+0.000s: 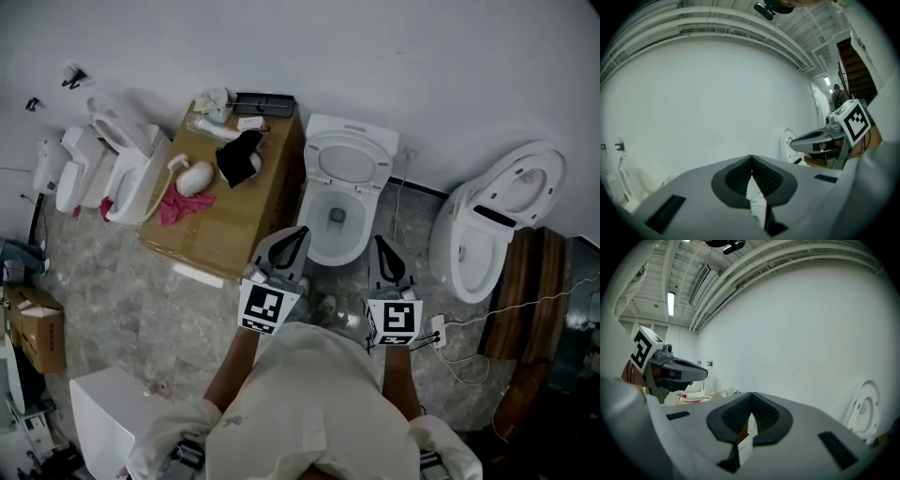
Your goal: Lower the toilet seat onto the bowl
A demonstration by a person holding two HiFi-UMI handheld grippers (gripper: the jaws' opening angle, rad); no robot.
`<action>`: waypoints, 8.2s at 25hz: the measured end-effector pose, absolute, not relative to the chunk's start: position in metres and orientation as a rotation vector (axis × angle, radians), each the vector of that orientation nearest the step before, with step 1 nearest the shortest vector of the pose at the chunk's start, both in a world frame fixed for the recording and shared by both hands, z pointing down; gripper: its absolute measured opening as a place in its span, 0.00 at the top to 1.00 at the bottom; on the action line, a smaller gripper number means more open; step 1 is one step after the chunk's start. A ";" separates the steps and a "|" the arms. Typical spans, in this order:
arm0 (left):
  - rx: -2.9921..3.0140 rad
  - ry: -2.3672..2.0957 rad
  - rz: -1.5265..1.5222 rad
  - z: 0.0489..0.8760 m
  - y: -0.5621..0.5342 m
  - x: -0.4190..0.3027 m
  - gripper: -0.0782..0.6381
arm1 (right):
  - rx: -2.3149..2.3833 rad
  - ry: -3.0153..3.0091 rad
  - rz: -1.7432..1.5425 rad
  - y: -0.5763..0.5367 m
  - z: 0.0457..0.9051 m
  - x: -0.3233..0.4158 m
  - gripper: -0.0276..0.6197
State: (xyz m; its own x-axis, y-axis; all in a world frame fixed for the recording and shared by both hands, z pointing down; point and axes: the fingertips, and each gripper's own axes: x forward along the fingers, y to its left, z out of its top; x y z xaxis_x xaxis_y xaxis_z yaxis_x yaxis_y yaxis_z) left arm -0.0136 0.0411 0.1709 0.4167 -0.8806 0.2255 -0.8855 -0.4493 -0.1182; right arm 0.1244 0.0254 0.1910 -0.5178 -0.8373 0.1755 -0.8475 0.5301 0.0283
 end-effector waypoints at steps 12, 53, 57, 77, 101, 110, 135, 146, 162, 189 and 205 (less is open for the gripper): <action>2.651 -1.608 0.406 0.187 -0.009 -0.012 0.87 | 1.446 -2.579 0.090 -0.020 0.209 0.120 0.95; 2.669 -1.179 0.583 0.346 -0.254 -0.053 0.87 | 1.473 -2.202 0.169 -0.245 0.358 0.082 0.89; 2.650 -1.171 0.608 0.362 -0.265 -0.052 0.87 | 1.460 -2.196 0.149 -0.262 0.370 0.082 0.88; 2.608 -1.204 0.766 0.430 -0.306 -0.046 0.75 | 1.284 -2.168 0.119 -0.314 0.451 0.095 0.72; 2.466 -1.350 0.900 0.471 -0.322 -0.033 0.62 | 1.093 -2.363 0.117 -0.324 0.474 0.091 0.74; 2.433 -1.400 0.934 0.473 -0.304 -0.034 0.61 | 1.072 -2.371 0.086 -0.294 0.479 0.095 0.77; 2.428 -1.309 0.862 0.493 -0.223 -0.038 0.58 | 1.181 -2.263 0.106 -0.209 0.493 0.091 0.75; 2.421 -1.294 0.850 0.502 -0.194 -0.045 0.57 | 1.265 -2.179 0.149 -0.185 0.504 0.091 0.71; 2.339 -1.301 0.804 0.525 -0.152 -0.055 0.50 | 1.334 -2.115 0.216 -0.142 0.523 0.091 0.67; 2.298 -1.265 0.886 0.573 -0.083 -0.059 0.48 | 1.239 -2.064 0.225 -0.068 0.567 0.088 0.66; 2.306 -1.243 0.930 0.594 -0.058 -0.060 0.47 | 1.210 -2.037 0.224 -0.043 0.590 0.087 0.65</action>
State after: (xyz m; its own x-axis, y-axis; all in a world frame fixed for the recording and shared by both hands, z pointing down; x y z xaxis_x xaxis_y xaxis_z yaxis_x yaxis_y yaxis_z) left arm -0.0601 -0.0579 0.5943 0.3964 -0.5997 0.6952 -0.8363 -0.5483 0.0039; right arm 0.0867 -0.0428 0.5896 -0.2780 -0.6851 0.6733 -0.8149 0.5393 0.2123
